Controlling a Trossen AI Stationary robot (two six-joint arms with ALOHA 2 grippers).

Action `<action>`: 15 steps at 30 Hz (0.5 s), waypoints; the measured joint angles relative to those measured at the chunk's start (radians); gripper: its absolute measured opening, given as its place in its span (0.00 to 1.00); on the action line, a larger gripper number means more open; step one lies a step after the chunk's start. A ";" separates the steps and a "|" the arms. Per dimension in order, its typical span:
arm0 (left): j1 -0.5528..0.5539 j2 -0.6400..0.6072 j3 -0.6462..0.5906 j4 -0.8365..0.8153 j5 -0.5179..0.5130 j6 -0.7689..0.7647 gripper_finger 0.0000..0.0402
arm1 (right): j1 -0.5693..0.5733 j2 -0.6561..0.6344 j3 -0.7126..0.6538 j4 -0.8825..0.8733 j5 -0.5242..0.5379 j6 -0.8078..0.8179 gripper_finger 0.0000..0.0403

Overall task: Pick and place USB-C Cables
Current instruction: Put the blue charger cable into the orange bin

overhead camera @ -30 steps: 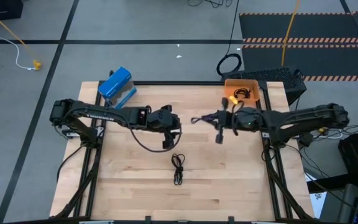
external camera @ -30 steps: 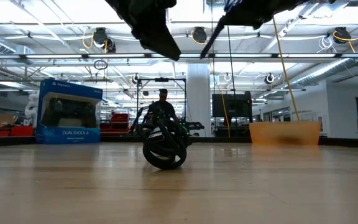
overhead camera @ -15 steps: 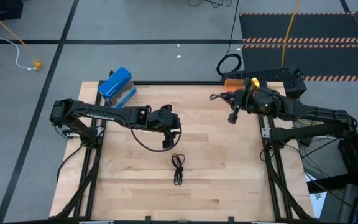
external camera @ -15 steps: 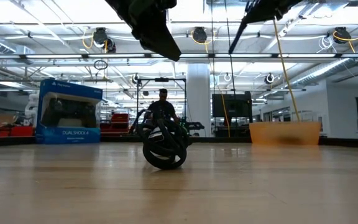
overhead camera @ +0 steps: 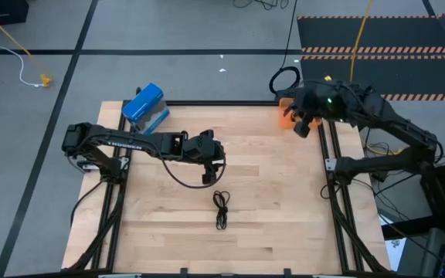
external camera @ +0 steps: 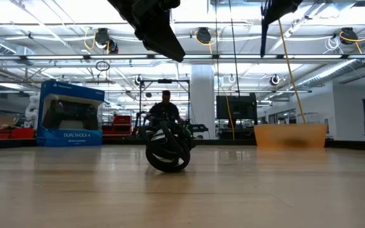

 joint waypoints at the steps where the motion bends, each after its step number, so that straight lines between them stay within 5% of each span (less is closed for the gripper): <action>1: 0.000 0.000 0.000 0.001 0.000 0.000 0.45 | -0.016 0.023 0.027 -0.031 -0.013 -0.007 0.04; 15: 0.000 0.000 0.000 0.020 -0.001 0.029 0.45 | -0.293 0.366 0.202 -0.415 -0.017 -0.155 0.04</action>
